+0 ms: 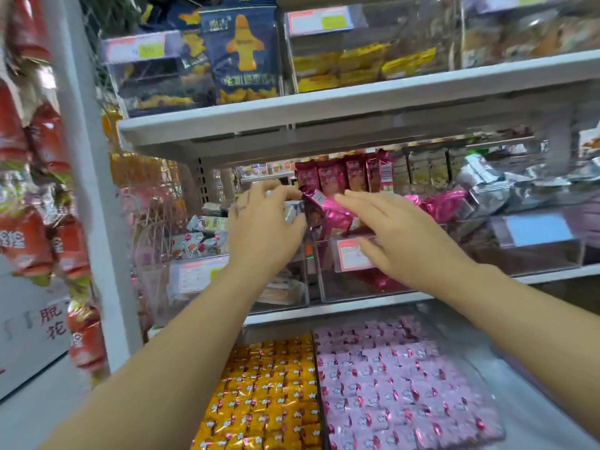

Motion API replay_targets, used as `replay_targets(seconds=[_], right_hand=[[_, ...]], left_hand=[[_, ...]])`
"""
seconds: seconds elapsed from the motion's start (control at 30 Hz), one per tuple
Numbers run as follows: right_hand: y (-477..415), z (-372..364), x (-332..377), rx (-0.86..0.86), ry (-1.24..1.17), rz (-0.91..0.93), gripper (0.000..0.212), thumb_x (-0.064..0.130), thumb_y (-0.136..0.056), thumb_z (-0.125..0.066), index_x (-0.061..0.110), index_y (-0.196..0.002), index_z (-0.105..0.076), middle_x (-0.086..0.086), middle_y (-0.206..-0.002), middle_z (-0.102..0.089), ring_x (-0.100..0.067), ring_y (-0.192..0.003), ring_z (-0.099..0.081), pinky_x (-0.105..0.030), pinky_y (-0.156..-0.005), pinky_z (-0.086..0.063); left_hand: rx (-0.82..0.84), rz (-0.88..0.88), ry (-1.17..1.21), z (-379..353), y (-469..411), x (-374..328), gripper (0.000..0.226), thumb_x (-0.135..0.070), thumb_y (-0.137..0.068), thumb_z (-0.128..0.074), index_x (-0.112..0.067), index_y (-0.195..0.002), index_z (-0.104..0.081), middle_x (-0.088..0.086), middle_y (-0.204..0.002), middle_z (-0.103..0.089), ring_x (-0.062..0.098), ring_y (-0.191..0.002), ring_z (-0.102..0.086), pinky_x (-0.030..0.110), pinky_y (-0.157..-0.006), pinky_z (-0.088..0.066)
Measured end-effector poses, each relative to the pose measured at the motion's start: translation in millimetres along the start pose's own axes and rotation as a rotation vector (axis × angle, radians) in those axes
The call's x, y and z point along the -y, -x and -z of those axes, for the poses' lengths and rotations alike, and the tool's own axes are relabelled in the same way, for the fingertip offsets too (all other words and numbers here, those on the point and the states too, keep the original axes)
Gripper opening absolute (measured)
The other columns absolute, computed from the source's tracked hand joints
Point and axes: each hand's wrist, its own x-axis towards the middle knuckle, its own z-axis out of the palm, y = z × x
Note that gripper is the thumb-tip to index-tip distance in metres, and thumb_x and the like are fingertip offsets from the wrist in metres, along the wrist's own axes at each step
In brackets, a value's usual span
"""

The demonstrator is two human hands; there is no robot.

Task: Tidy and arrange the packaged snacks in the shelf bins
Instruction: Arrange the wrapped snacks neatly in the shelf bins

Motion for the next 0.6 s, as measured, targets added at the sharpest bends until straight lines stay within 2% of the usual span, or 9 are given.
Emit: replay_targets(seconds=[0.07, 0.13, 0.23, 0.33, 0.4, 0.5, 0.6], right_hand=[[10, 4, -13, -0.036, 0.031, 0.0, 0.062, 0.004, -0.074, -0.073, 0.008, -0.133, -0.052, -0.012, -0.131, -0.058, -0.031, -0.121, -0.053, -0.043, -0.106, -0.035], [21, 8, -23, -0.046, 0.052, -0.035, 0.059, 0.007, -0.074, -0.074, 0.008, -0.13, -0.055, -0.012, -0.131, -0.057, -0.032, -0.124, -0.05, -0.046, -0.108, -0.036], [35, 11, -32, -0.049, 0.108, -0.036, 0.059, 0.011, -0.073, -0.077, 0.009, -0.128, -0.058, -0.013, -0.131, -0.057, -0.035, -0.126, -0.049, -0.05, -0.109, -0.032], [44, 9, -38, -0.077, 0.167, -0.097, 0.055, 0.011, -0.072, -0.076, 0.011, -0.126, -0.06, -0.011, -0.132, -0.056, -0.034, -0.128, -0.046, -0.053, -0.11, -0.024], [47, 8, -45, -0.102, 0.16, -0.151, 0.055, 0.009, -0.071, -0.077, 0.01, -0.124, -0.06, -0.012, -0.132, -0.056, -0.034, -0.126, -0.048, -0.052, -0.107, -0.029], [42, 8, -53, -0.099, 0.187, -0.16, 0.056, 0.005, -0.069, -0.079, 0.009, -0.121, -0.061, -0.013, -0.124, -0.06, -0.034, -0.113, -0.054, -0.049, -0.096, -0.04], [31, 14, -54, -0.091, 0.184, -0.173, 0.049, 0.009, -0.07, -0.079, 0.012, -0.117, -0.064, -0.009, -0.112, -0.064, -0.034, -0.1, -0.058, -0.046, -0.087, -0.042]], left_hand=[[0.005, -0.102, 0.089, 0, 1, -12, 0.036, -0.027, -0.087, -0.057, -0.028, -0.123, -0.058, -0.002, -0.13, -0.048, 0.02, -0.123, -0.043, 0.04, -0.107, -0.032], [0.107, -0.224, 0.192, -3, 1, -24, 0.045, -0.028, -0.084, -0.056, -0.024, -0.129, -0.054, 0.0, -0.13, -0.051, 0.017, -0.12, -0.048, 0.037, -0.105, -0.036], [0.208, -0.326, 0.188, -15, 4, -34, 0.048, -0.024, -0.087, -0.061, -0.025, -0.133, -0.051, -0.002, -0.13, -0.049, 0.016, -0.119, -0.049, 0.037, -0.102, -0.039], [0.159, -0.337, 0.177, -24, 2, -34, 0.044, -0.021, -0.089, -0.063, -0.028, -0.131, -0.052, -0.005, -0.127, -0.047, 0.014, -0.116, -0.05, 0.035, -0.098, -0.043], [0.138, -0.335, 0.178, -27, 0, -34, 0.043, -0.022, -0.089, -0.064, -0.028, -0.13, -0.053, -0.007, -0.126, -0.047, 0.011, -0.115, -0.049, 0.032, -0.097, -0.043], [0.072, -0.317, 0.193, -31, -1, -35, 0.041, -0.02, -0.089, -0.064, -0.023, -0.129, -0.054, -0.007, -0.122, -0.046, 0.009, -0.111, -0.048, 0.019, -0.093, -0.036], [-0.011, -0.276, 0.218, -33, -3, -36, 0.039, -0.019, -0.09, -0.062, -0.019, -0.128, -0.055, -0.011, -0.115, -0.042, 0.0, -0.101, -0.043, 0.008, -0.087, -0.03]])
